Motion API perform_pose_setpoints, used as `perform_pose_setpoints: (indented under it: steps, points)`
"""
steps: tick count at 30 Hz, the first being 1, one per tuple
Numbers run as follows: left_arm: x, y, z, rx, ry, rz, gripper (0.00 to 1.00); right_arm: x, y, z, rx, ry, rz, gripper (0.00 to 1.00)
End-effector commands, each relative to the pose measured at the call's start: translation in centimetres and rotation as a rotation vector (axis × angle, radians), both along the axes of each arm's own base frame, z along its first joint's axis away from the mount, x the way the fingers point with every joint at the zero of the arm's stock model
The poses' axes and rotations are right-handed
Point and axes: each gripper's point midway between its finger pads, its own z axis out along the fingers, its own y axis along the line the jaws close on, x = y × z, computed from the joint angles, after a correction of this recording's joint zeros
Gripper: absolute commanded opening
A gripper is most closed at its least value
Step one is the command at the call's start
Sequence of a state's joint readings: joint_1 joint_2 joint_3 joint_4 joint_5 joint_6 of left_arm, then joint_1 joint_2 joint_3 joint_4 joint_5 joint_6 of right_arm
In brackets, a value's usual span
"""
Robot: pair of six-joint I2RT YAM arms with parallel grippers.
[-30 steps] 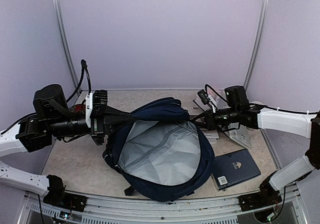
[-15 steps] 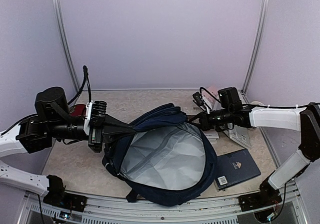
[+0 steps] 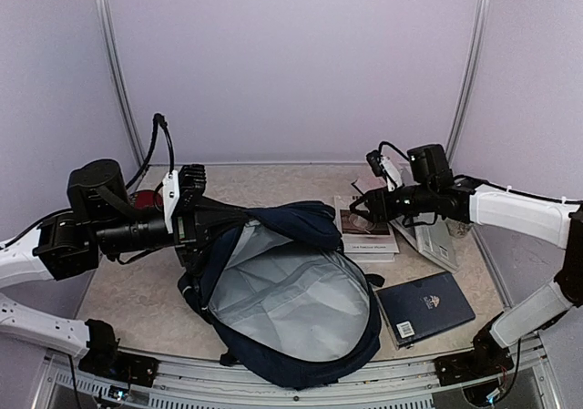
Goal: Pack the student bag
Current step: Unzip the largest pocket of the student bag, then pick up the book.
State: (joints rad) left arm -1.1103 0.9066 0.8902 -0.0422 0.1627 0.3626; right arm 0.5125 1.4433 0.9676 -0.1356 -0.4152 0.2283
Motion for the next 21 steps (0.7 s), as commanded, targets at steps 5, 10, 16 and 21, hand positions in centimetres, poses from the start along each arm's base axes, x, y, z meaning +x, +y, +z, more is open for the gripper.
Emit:
perform_pose_setpoints:
  steps: [5, 10, 16, 21]
  points:
    - [7.5, 1.4, 3.0, -0.102, -0.022, 0.327, 0.00, 2.9, -12.3, 2.3, -0.424, -0.076, -0.584, 0.91]
    - [11.7, 3.0, 4.3, -0.110, -0.058, 0.529, 0.00, 1.4, -15.6, -1.6, -0.626, 0.031, -0.674, 0.91]
    - [11.7, 2.3, 4.4, -0.110, -0.071, 0.505, 0.00, 0.0, -17.9, -6.6, -0.764, 0.117, -0.740, 0.99]
    - [11.5, 2.6, 3.3, -0.099, -0.049, 0.506, 0.00, -0.5, -19.5, -10.1, -0.907, 0.153, -0.764, 0.97]
